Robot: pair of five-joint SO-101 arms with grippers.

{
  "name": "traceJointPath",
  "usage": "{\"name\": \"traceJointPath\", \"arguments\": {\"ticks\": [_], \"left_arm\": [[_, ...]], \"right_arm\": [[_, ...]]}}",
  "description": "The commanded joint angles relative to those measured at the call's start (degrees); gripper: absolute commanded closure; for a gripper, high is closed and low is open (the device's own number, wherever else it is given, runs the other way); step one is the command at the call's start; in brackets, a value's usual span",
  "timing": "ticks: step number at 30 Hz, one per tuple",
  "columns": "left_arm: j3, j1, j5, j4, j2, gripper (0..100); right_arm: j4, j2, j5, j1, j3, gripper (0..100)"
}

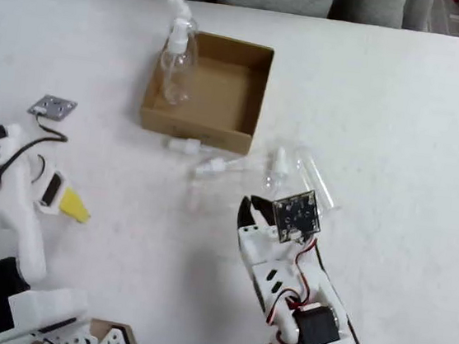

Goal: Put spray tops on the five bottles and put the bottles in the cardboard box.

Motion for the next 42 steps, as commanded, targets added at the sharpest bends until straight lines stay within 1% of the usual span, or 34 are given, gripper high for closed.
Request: {"name": "traceJointPath", "arguments": {"ticks": [1,10,14,16,18,20,22,25,30,33,35,36,39,42], "left_arm": [[2.5,0.6,0.4,-6.2,-3.0,69],[9.0,0.8,0.4,-18.2,-2.6,69],[11.3,1.4,0.8,-20.2,-2.6,69],[11.4,1.7,1.1,-20.1,-2.6,74],[11.3,1.7,1.8,-20.0,-2.6,83],[11.3,1.7,5.8,-19.9,-2.9,92],[11.3,1.6,11.8,-19.8,-3.0,98],[10.0,1.8,21.7,-16.5,-2.9,97],[2.6,4.1,36.6,-8.4,-2.9,97],[-0.8,6.9,45.5,-7.6,-2.9,97],[-1.7,10.2,50.1,-8.4,-2.7,97],[-1.6,12.6,51.0,-9.7,-2.7,97],[0.5,17.9,49.9,-13.9,-2.7,97],[2.3,19.6,50.0,-16.9,-2.6,97]], "right_arm": [[0.2,-0.4,0.7,-0.2,0.5,98.1],[0.2,-0.4,0.7,-0.2,0.5,98.1],[0.2,-0.4,0.7,-0.2,0.5,98.1],[0.2,-0.4,0.7,-0.2,0.5,98.1],[0.2,-0.4,0.7,-0.2,0.5,98.1],[0.2,-0.4,0.7,-0.2,0.5,98.1],[0.2,-0.4,0.7,-0.2,0.5,98.1],[0.2,-0.4,0.7,-0.2,0.5,98.1],[0.2,-0.4,0.7,-0.2,0.5,98.1],[0.2,-0.4,0.7,-0.2,0.5,98.1],[0.2,-0.4,0.7,-0.2,0.5,98.1],[0.2,-0.4,0.7,-0.1,0.5,98.1],[0.2,-0.4,0.7,-0.1,0.5,98.1],[0.2,-0.4,0.7,-0.1,0.5,98.1]]}}
